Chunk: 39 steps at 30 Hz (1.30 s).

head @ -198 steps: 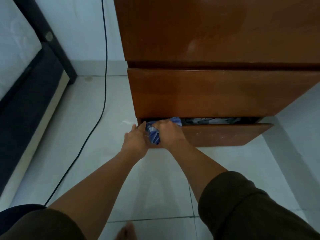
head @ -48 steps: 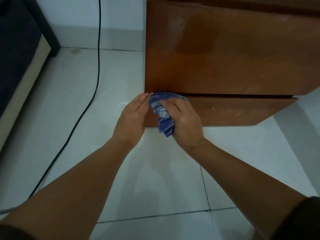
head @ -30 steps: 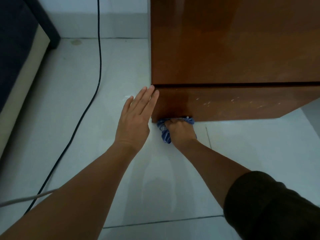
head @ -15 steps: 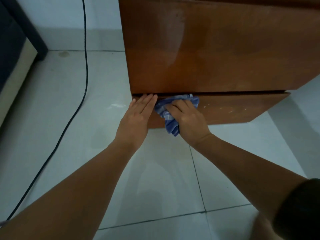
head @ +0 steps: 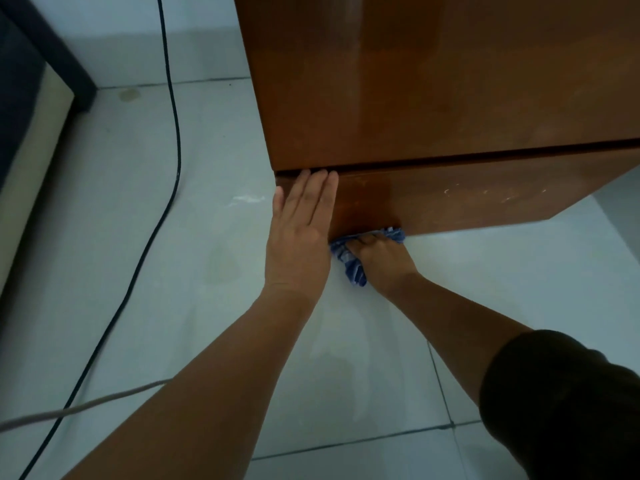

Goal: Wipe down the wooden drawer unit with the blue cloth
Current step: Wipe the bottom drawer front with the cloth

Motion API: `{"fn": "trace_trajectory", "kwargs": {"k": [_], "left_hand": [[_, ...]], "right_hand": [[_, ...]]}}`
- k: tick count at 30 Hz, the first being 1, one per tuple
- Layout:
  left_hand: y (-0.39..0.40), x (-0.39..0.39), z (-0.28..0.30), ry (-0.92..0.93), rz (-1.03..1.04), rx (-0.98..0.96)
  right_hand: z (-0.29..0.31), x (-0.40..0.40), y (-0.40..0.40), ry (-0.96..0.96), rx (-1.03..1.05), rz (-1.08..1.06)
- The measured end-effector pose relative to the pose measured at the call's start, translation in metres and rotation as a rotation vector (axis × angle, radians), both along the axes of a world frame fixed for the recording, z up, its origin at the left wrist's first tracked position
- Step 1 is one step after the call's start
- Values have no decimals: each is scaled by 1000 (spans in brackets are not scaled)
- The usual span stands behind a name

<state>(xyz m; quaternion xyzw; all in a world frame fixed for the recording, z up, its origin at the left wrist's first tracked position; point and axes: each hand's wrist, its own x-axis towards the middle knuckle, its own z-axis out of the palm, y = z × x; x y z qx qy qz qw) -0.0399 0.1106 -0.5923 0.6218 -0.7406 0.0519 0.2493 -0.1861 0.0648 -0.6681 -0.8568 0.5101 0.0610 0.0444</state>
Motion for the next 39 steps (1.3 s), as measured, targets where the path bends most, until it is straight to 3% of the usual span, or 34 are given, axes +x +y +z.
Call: {"fn": "trace_trajectory", "kwargs": {"k": [3, 8, 12, 16, 23, 29, 32, 39], "left_hand": [[1, -1, 5, -37, -17, 24], [-4, -10, 18, -105, -78, 54], [-8, -32, 26, -105, -83, 94], [-14, -49, 22, -53, -71, 152], [-23, -49, 0, -65, -101, 25], [-26, -49, -7, -62, -89, -9], [-27, -51, -9, -85, -78, -7], [-26, -57, 3, -117, -116, 12]], "right_hand": [[25, -15, 0, -141, -89, 158], [87, -56, 12, -191, -262, 330], [119, -73, 7, -230, -428, 355], [109, -74, -4, -164, -543, 328], [21, -73, -20, -69, -394, 271], [-19, -64, -20, 8, -76, 208], [-10, -59, -21, 7, -40, 162], [54, -89, 0, -253, -336, 320]]}}
